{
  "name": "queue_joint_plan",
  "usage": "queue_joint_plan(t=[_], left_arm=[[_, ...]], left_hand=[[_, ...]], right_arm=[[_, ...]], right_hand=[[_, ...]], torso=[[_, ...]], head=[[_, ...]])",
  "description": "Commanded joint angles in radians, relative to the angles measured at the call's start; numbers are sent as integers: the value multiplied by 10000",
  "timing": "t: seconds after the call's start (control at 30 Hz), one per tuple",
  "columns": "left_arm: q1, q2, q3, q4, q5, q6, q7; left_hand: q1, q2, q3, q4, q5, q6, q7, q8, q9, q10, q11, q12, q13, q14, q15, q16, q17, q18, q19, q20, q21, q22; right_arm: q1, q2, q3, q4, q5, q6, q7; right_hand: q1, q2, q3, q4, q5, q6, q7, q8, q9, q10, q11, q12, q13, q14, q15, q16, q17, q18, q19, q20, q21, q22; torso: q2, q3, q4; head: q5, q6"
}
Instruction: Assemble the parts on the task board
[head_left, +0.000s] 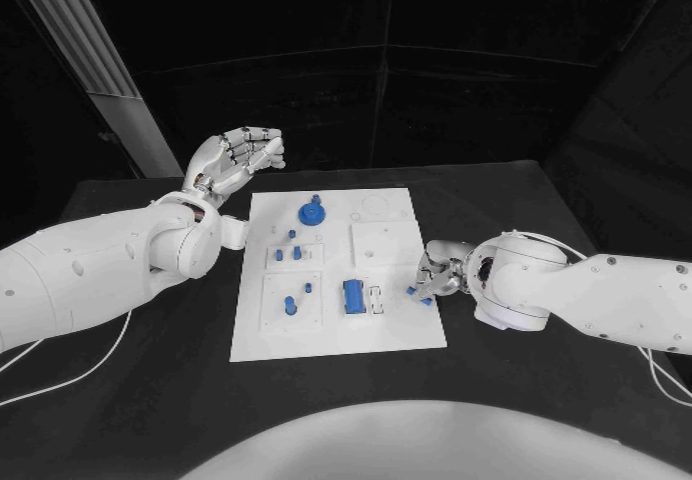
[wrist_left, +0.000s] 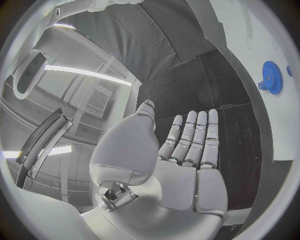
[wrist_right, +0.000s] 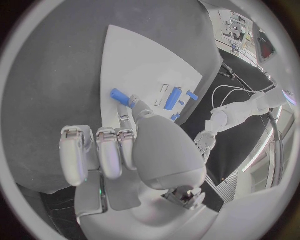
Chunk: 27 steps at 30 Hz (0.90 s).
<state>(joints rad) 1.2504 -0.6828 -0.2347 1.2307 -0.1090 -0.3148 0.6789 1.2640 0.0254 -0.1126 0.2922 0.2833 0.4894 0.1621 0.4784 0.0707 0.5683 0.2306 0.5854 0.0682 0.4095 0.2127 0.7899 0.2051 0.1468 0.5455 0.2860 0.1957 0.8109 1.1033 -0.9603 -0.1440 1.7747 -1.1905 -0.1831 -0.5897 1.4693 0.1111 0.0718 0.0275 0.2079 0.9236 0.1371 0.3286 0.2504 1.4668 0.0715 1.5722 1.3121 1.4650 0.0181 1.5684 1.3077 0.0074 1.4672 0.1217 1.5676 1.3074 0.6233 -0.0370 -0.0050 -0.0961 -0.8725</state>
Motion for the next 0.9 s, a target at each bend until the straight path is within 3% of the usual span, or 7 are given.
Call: queue_joint_plan(t=[0.03,0.27,0.9], left_arm=[[15,17,8,7,19,99,994],[14,33,8,-13,19,103,982],[14,70,8,-44,19,123,954]], left_hand=[[-30,106,-43,1,48,-72,1113,59,-14,-93,-5,47,-16,-44,-1,64,-11,-91,17,5,-33,-10],[-30,106,-43,1,48,-72,1113,59,-14,-93,-5,47,-16,-44,-1,64,-11,-91,17,5,-33,-10],[-30,106,-43,1,48,-72,1113,59,-14,-93,-5,47,-16,-44,-1,64,-11,-91,17,5,-33,-10]], right_arm=[[-34,-89,-32,145,1186,-1086,948],[-27,-223,-25,294,2407,-1435,1411],[-17,-61,-20,23,4987,-1294,1818]], right_hand=[[188,276,95,19,18,186,-70,-89,-5,1040,-35,-14,2587,1058,24,24,2631,-74,1036,-17,32,2634],[146,229,184,2,75,294,-74,-233,-90,1040,-35,-14,2587,1058,26,24,2631,-74,1036,-12,32,2634],[-37,171,240,88,65,465,-78,-431,-203,1040,-37,-14,2587,1058,27,24,2631,-74,1036,-5,32,2634]], torso=[[1,-10,20],[-3,-12,5],[0,-16,17]], head=[[-7,-1],[4,-1],[0,-1]])
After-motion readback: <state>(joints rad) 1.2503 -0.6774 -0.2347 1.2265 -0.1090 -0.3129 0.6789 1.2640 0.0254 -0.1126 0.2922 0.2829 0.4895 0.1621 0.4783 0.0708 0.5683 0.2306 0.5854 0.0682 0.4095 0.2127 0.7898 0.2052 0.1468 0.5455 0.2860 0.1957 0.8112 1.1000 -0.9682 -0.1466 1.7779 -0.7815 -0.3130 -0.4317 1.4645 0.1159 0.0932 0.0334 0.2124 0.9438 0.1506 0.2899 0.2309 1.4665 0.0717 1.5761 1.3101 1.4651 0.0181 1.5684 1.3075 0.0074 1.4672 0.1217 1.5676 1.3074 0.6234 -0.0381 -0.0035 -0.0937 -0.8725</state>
